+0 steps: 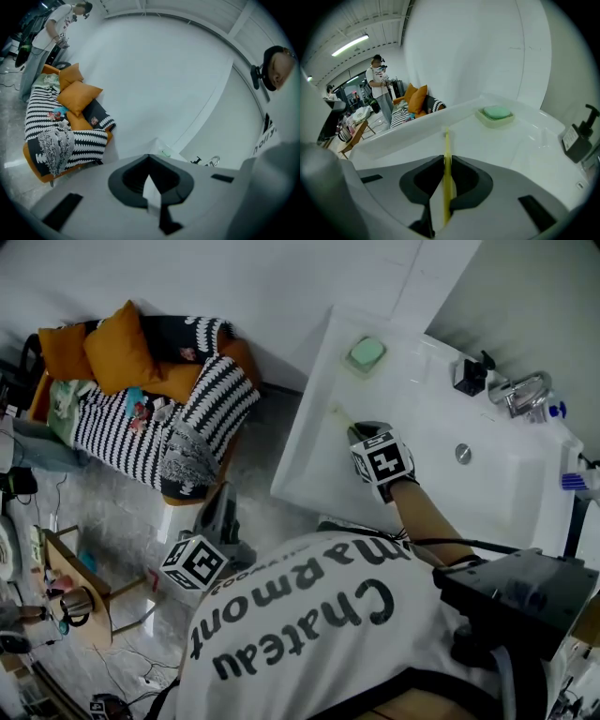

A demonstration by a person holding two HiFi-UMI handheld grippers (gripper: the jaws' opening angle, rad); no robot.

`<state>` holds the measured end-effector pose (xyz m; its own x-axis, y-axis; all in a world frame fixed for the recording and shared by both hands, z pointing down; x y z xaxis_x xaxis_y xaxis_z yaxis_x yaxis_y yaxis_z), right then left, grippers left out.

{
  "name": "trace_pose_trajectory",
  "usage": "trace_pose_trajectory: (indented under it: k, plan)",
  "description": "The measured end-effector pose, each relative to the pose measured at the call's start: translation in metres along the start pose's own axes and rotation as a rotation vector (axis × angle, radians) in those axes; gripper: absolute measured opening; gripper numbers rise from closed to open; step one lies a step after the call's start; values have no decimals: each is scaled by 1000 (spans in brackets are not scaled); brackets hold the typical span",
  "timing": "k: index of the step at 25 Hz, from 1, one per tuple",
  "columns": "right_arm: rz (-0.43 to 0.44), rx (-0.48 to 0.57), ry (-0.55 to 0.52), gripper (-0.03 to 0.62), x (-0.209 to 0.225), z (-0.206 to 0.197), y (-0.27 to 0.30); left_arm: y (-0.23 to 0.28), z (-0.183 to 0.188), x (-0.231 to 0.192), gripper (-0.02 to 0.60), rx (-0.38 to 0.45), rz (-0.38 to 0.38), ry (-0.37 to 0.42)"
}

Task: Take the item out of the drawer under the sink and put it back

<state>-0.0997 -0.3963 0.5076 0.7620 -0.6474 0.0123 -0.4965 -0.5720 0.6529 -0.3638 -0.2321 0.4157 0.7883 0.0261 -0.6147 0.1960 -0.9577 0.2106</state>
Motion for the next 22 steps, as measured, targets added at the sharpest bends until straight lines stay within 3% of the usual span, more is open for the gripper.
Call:
trace_pose_trajectory:
  k: [7, 11, 22]
  plan:
    - [21, 1, 17, 86, -6, 2, -1, -8, 2, -2, 8, 9, 5, 0]
    - [45, 2, -5, 146, -12, 1, -2, -11, 1, 0, 8, 14, 7, 0]
    - [20, 59, -37, 139, -12, 5, -19, -21, -3, 9, 8, 26, -4, 11]
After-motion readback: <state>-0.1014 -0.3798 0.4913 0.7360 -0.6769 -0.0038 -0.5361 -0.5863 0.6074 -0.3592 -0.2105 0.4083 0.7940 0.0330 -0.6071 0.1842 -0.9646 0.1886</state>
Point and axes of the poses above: the fingertips, and each gripper's own axes: y forward along the fingers, x to its right, z out of its top, the point moved 3 cm from there along -y, backward along the fingers, and after that the axes turned 8 degrees about x, right-handed, at the moved point
